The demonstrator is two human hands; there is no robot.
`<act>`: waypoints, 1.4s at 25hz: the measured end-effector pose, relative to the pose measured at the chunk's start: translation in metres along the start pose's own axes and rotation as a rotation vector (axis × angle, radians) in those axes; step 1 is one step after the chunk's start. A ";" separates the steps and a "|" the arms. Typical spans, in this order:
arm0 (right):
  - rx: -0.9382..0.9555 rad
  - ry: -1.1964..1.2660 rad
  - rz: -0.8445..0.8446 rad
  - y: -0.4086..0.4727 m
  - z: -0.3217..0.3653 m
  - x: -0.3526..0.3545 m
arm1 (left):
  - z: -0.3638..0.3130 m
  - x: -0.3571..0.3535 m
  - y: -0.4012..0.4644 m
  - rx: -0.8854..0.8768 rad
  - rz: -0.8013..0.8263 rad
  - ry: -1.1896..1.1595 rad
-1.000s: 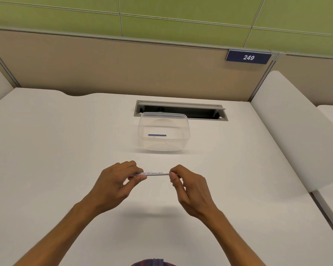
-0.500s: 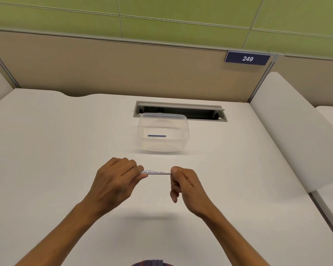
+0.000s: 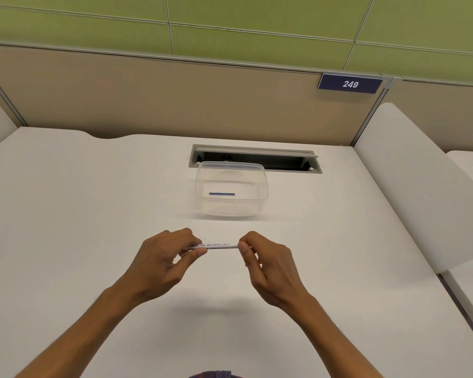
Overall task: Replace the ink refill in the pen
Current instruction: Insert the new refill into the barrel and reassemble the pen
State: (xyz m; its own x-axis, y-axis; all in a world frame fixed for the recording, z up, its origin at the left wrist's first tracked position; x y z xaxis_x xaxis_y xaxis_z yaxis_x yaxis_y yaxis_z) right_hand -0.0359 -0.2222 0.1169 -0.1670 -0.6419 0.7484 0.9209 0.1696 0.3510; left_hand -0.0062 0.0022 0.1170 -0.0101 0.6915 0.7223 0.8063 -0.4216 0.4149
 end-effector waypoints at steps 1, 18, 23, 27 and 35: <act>-0.006 0.012 0.001 0.000 -0.001 -0.001 | -0.001 0.000 0.000 -0.010 -0.010 0.005; -0.191 0.137 0.108 0.003 0.003 -0.003 | 0.001 -0.004 0.000 -0.106 -0.041 0.194; 0.071 -0.091 0.002 0.003 0.001 0.000 | 0.001 -0.001 -0.003 0.061 0.056 0.004; 0.072 -0.070 -0.029 0.003 -0.002 -0.001 | -0.001 -0.002 -0.003 0.053 0.024 -0.019; -0.336 0.461 0.210 0.008 0.000 -0.004 | -0.003 -0.002 0.002 -0.254 -0.097 0.403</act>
State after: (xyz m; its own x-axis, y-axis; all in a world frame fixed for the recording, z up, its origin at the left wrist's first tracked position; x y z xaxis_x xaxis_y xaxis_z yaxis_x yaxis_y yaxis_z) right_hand -0.0274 -0.2182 0.1165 0.1310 -0.8909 0.4348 0.9909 0.1307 -0.0309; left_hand -0.0063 -0.0014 0.1177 -0.3467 0.4740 0.8094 0.6207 -0.5311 0.5768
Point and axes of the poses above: each hand's wrist, its own y-axis towards the middle knuckle, its own x-axis out of the back of the hand, z = x × y, the point moved 1 cm from there along y, towards the middle knuckle, and after that the axes turned 4 degrees about -y, right-handed, at the moved point
